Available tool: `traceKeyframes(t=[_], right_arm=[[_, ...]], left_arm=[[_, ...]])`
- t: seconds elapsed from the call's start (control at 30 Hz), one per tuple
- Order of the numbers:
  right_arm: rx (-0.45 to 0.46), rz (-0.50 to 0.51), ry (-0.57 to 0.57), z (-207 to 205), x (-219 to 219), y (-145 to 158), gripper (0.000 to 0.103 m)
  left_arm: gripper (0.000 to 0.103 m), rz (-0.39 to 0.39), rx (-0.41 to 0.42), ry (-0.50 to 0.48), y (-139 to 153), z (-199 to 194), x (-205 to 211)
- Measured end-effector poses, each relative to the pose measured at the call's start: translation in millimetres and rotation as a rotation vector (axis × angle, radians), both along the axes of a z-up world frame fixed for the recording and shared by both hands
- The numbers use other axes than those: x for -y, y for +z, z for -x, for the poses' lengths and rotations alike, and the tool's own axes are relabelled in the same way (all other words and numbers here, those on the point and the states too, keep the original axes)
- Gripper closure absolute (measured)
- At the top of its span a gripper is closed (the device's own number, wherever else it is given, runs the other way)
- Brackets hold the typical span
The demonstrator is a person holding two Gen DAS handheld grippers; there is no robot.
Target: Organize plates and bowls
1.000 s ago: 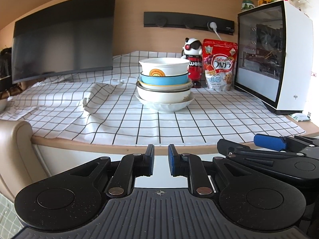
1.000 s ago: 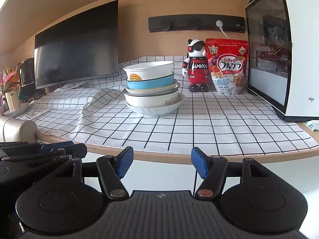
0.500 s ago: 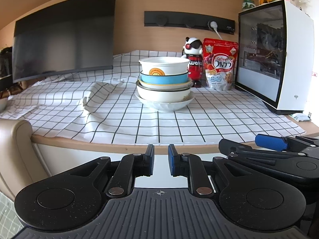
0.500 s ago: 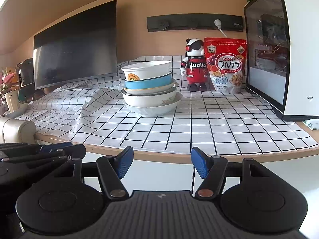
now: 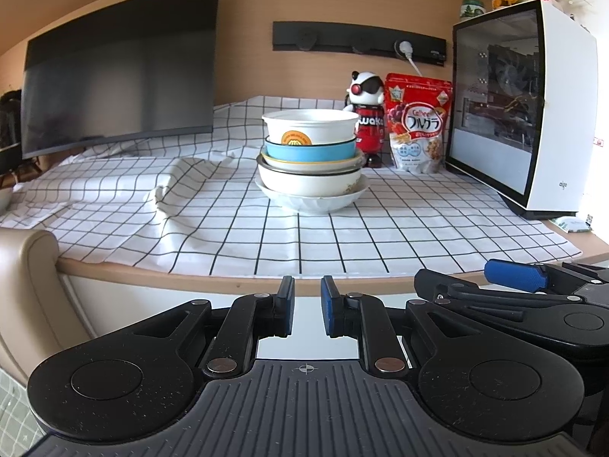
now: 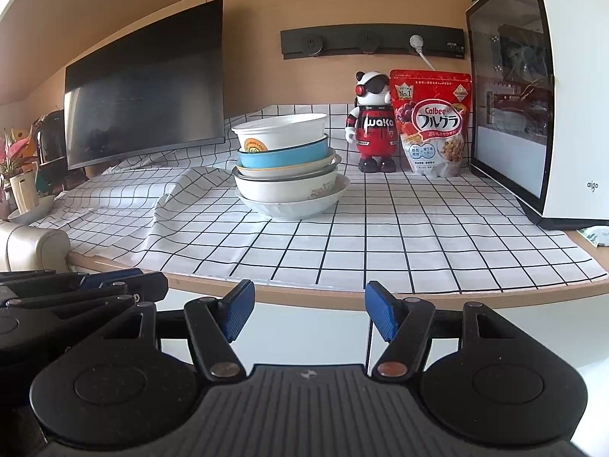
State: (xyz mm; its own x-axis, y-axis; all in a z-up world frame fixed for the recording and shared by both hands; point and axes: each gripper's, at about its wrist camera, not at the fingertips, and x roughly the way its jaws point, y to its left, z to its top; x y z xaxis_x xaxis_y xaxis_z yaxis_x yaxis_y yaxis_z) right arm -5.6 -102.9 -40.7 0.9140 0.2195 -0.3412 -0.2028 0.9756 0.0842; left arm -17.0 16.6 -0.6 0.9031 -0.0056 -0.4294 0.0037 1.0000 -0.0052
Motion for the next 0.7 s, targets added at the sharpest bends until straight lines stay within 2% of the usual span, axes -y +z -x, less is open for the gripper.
traceKeyframes(t=[0.7], right_arm=[[-0.007,0.002,0.009,-2.0,0.6,0.7,0.038]], left_arm=[[0.085,0.002,-0.004,0.001,2.1,-1.7,0.8]])
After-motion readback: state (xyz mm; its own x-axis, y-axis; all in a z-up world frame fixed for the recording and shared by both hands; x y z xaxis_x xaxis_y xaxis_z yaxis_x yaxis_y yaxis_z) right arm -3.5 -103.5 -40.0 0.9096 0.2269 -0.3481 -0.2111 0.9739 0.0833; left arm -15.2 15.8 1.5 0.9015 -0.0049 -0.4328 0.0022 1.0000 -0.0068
